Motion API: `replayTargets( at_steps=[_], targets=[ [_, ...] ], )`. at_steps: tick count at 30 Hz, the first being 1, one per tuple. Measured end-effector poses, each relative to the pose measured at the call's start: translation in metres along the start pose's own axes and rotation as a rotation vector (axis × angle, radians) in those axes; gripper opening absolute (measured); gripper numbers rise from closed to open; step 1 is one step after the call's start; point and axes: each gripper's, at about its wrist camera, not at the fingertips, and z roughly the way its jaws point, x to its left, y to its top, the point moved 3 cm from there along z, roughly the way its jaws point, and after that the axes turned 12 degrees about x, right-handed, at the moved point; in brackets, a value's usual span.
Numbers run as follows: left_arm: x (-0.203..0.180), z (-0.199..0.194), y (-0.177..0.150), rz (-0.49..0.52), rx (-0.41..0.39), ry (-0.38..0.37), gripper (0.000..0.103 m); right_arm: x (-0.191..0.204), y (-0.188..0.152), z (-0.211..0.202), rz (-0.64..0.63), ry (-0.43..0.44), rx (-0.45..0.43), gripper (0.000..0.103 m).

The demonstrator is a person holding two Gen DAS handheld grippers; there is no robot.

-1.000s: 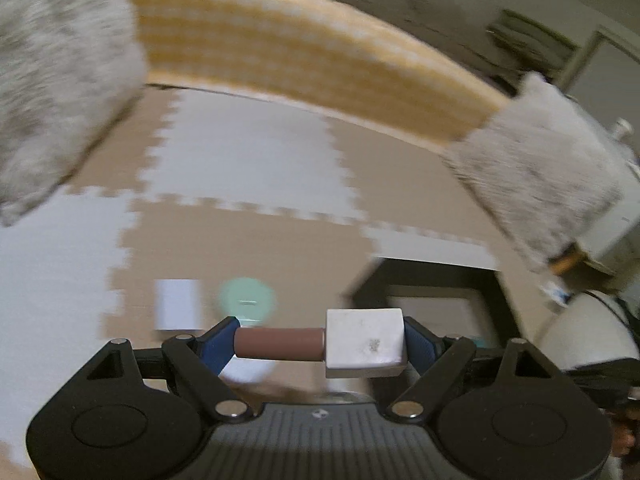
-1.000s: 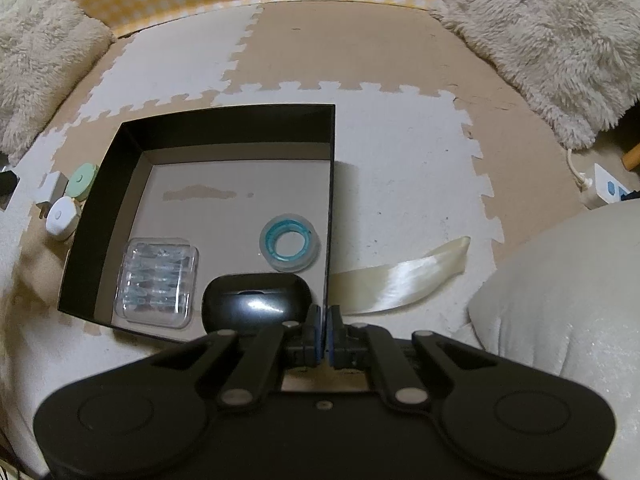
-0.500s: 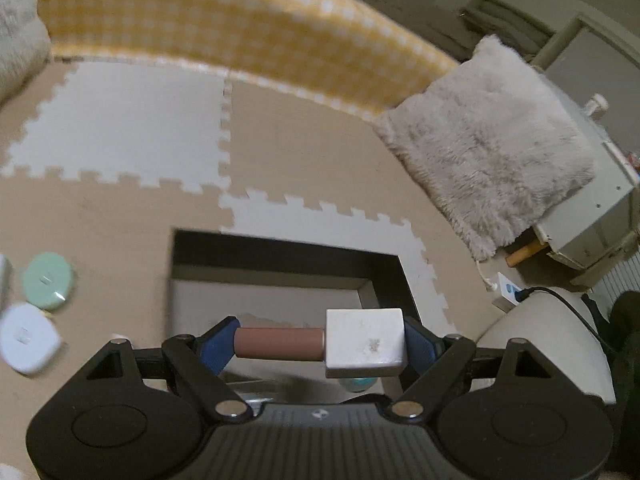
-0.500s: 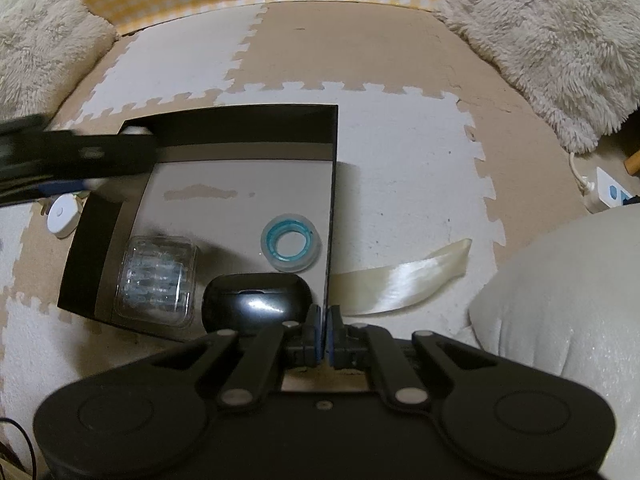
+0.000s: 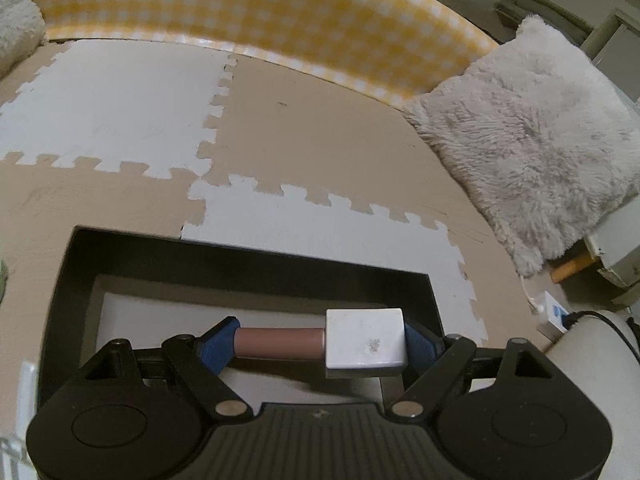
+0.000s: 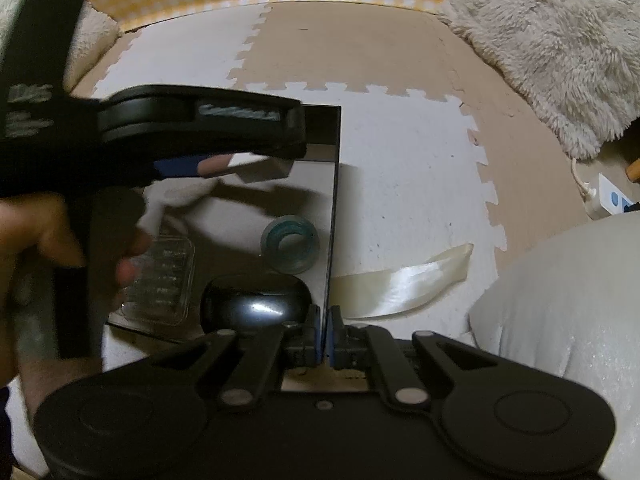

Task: Organize rigid objects
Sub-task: 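Carry the tube with the left gripper into the black box and release, then withdraw the left gripper and move it over the white plastic holder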

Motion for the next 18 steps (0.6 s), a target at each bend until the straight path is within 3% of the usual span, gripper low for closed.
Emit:
replayTargets(
  at_steps=[7, 10, 18],
  targets=[
    [-0.005, 0.015, 0.004, 0.034, -0.008, -0.001, 0.086, 0.000, 0.001, 0.001, -0.004, -0.001, 0.001, 0.005],
    [-0.001, 0.017, 0.005, 0.004, -0.004, -0.029, 0.093, 0.000, 0.001, 0.001, 0.000, 0.005, 0.001, 0.005],
    [0.001, 0.007, -0.003, 0.056, 0.020, 0.006, 0.100, -0.002, 0.002, 0.003, 0.003, 0.013, 0.005, 0.005]
  ],
)
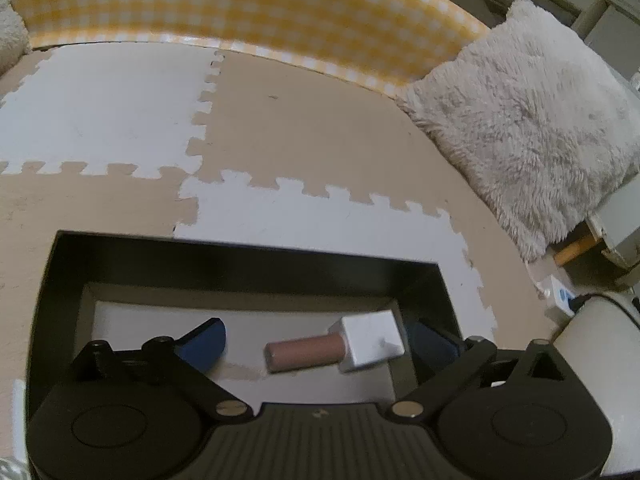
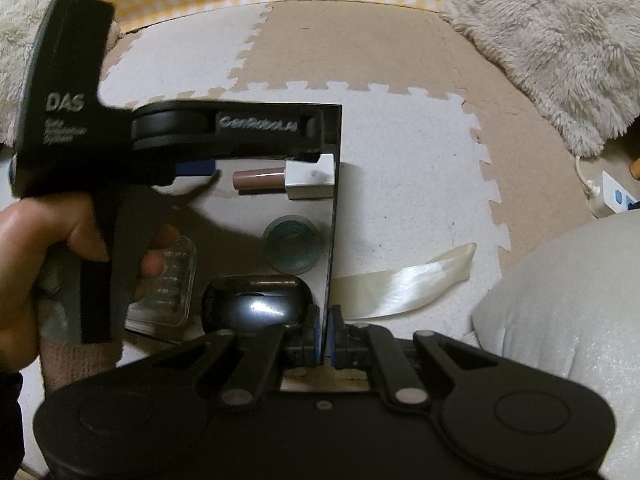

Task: Organize rigid objects
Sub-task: 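Withdraw the left gripper and move it over the white plastic holder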

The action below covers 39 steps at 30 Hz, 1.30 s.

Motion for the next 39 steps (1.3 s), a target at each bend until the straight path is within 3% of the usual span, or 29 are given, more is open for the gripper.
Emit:
replayTargets(
  at_steps=[16, 30, 39],
  targets=[
    [0.003, -0.027, -0.023, 0.061, 0.035, 0.003, 0.102, -0.006, 0.000, 0.006, 0.016, 0.025, 0.010, 0.005],
    [-0.012, -0.067, -0.036, 0.116, -0.003, -0.024, 0.103, -0.005, 0.000, 0.006, 0.015, 0.025, 0.014, 0.005],
    [0.000, -0.092, -0.050, 0.168, -0.043, 0.008, 0.103, -0.003, -0.001, 0.006, 0.010, 0.017, 0.014, 0.005]
  ],
)
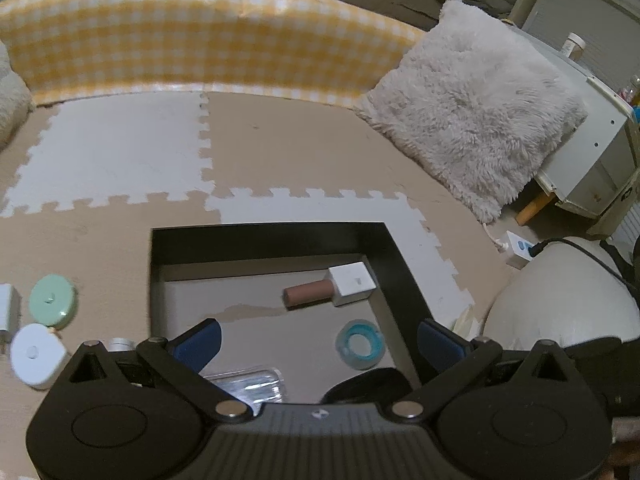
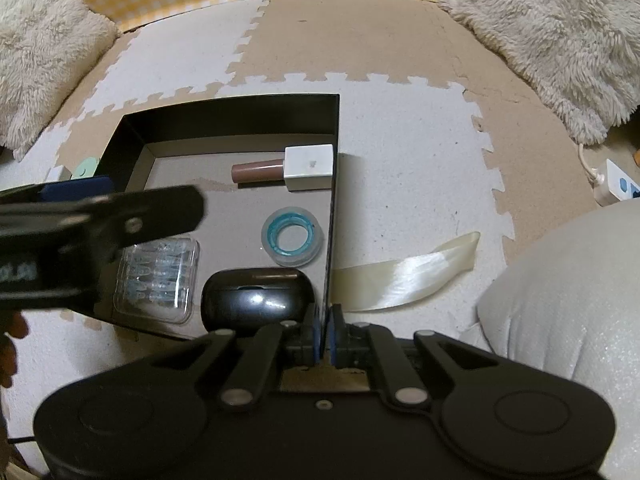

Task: Organize rigid objects
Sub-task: 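Withdraw the left gripper and move it over the white plastic holder, then grasp the white plastic holder with the left gripper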

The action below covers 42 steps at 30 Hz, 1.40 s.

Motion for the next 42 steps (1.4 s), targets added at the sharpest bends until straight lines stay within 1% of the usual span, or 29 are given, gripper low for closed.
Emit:
replayTargets(
  at_steps=[11, 18, 22, 26, 27, 29, 31, 33, 34, 35, 36, 38, 39, 42],
  targets=[
    [0.029, -0.042, -0.019, 0.074, -0.051, 0.049, 0.103, 0.001, 0.000, 0.000, -0.003, -0.005, 0.000, 0.005],
    [0.060, -0.069, -0.035, 0.110, -0.084, 0.121, 0.103, 0.002, 0.000, 0.001, -0.006, -0.011, 0.002, 0.005],
    [0.079, -0.075, -0.045, 0.119, -0.082, 0.169, 0.103, 0.002, 0.000, 0.000, -0.009, -0.015, 0.003, 0.005],
    [0.094, -0.072, -0.056, 0.113, -0.065, 0.186, 0.103, 0.003, 0.000, 0.000, -0.012, -0.019, 0.004, 0.005],
    [0.096, -0.071, -0.059, 0.109, -0.058, 0.201, 0.103, 0.003, 0.000, 0.000, -0.013, -0.020, 0.004, 0.005],
    [0.101, -0.064, -0.066, 0.111, -0.032, 0.200, 0.103, 0.004, 0.000, 0.001, -0.014, -0.022, 0.004, 0.005],
    [0.105, -0.055, -0.074, 0.099, 0.007, 0.194, 0.103, 0.004, 0.000, 0.001, -0.014, -0.022, 0.004, 0.005],
    [0.108, -0.044, -0.081, 0.094, 0.066, 0.169, 0.103, 0.004, 0.000, 0.001, -0.016, -0.024, 0.004, 0.005],
    [0.108, -0.038, -0.086, 0.093, 0.095, 0.172, 0.103, 0.004, 0.001, 0.001, -0.016, -0.025, 0.005, 0.005],
    [0.108, -0.032, -0.089, 0.102, 0.122, 0.176, 0.100, 0.004, 0.000, 0.001, -0.018, -0.028, 0.005, 0.005],
    [0.108, -0.027, -0.092, 0.116, 0.141, 0.177, 0.092, 0.004, 0.000, 0.001, -0.019, -0.030, 0.005, 0.005],
    [0.109, -0.019, -0.095, 0.124, 0.162, 0.170, 0.082, 0.005, 0.000, 0.001, -0.021, -0.032, 0.005, 0.005],
    [0.110, -0.016, -0.095, 0.117, 0.165, 0.166, 0.079, 0.005, 0.000, 0.001, -0.021, -0.033, 0.005, 0.005],
    [0.114, -0.014, -0.094, 0.098, 0.142, 0.158, 0.076, 0.005, 0.001, 0.001, -0.022, -0.034, 0.005, 0.005]
  ],
)
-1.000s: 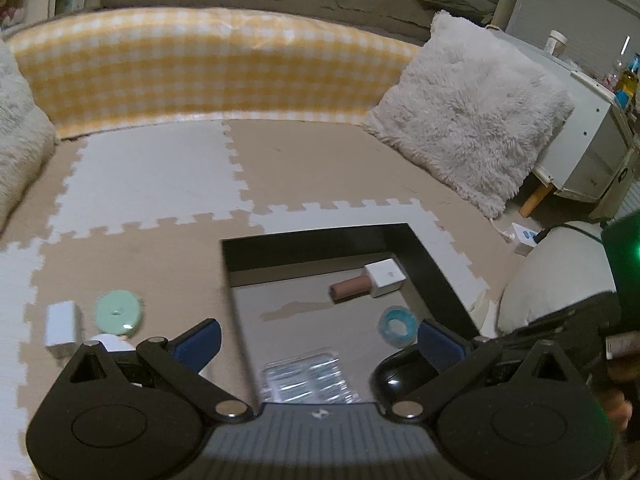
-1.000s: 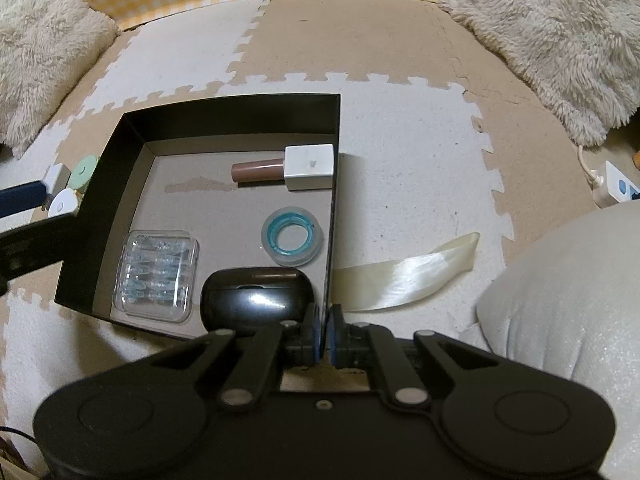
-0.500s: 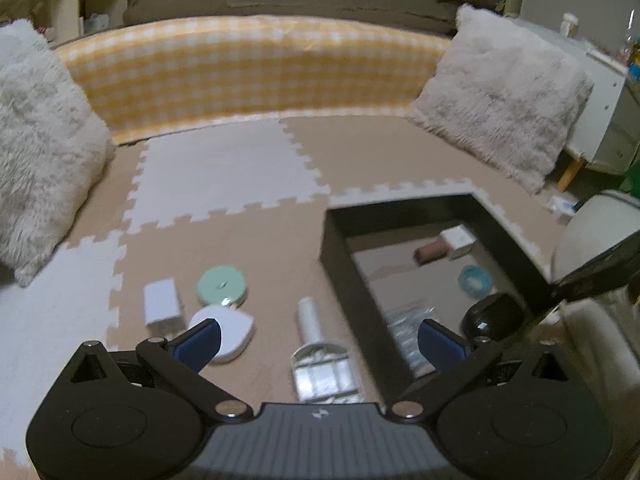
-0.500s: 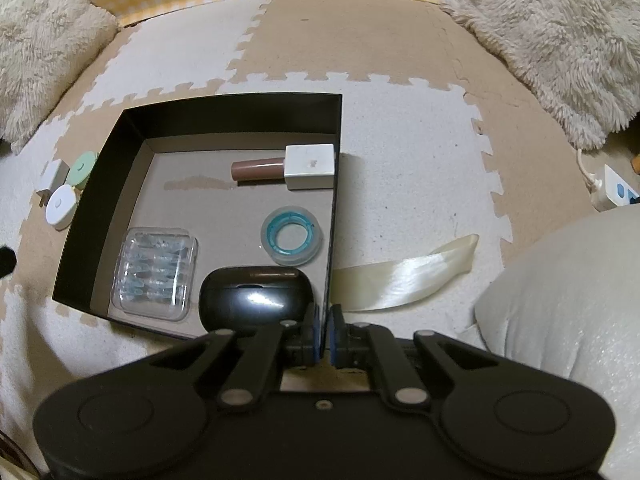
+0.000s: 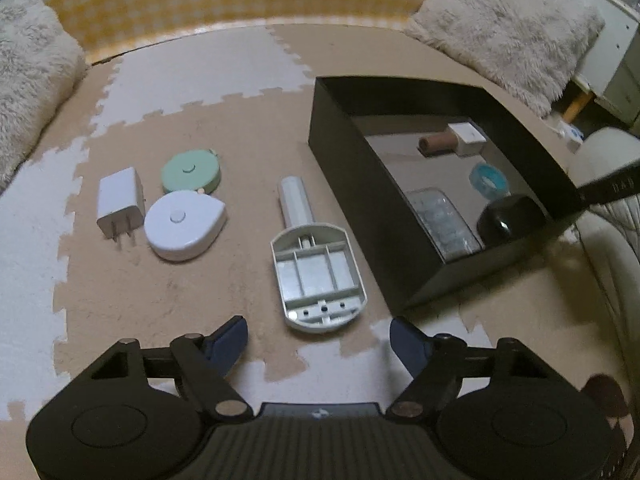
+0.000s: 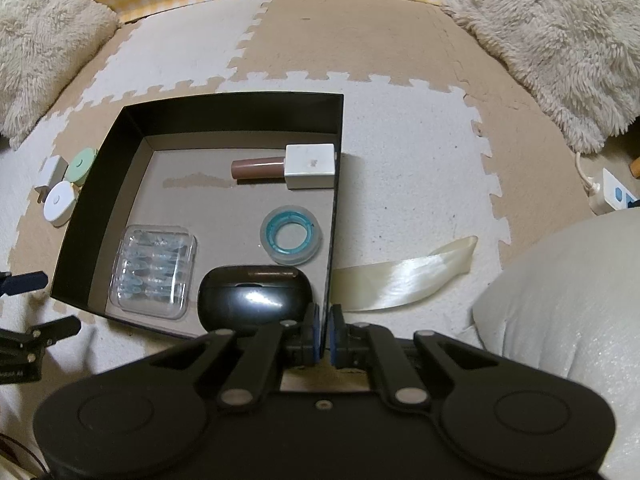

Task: Organize rigid objects
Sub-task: 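Grasp the white plastic holder with the left gripper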

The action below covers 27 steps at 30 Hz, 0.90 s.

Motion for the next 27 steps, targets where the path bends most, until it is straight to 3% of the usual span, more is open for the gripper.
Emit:
replayTargets(
  at_steps=[6, 11, 16, 23, 27],
  targets=[
    [0.001, 0.001, 0.006, -0.002, -0.058, -0.012, 0.064, 0.001, 0.000, 0.001, -0.004, -0.007, 0.001, 0.005],
    [-0.001, 0.009, 0.009, 0.028, -0.053, -0.027, 0.051, 0.002, 0.000, 0.001, -0.006, -0.010, 0.002, 0.005],
    [-0.001, 0.004, 0.006, 0.032, -0.018, -0.029, 0.051, 0.002, 0.000, 0.001, -0.007, -0.011, 0.002, 0.005],
    [-0.007, -0.004, -0.015, 0.016, 0.136, -0.062, 0.051, 0.002, 0.000, 0.001, -0.008, -0.011, 0.001, 0.005],
    [-0.011, -0.005, -0.019, -0.027, 0.131, -0.073, 0.052, 0.002, 0.000, 0.001, -0.008, -0.011, 0.001, 0.005]
  ],
)
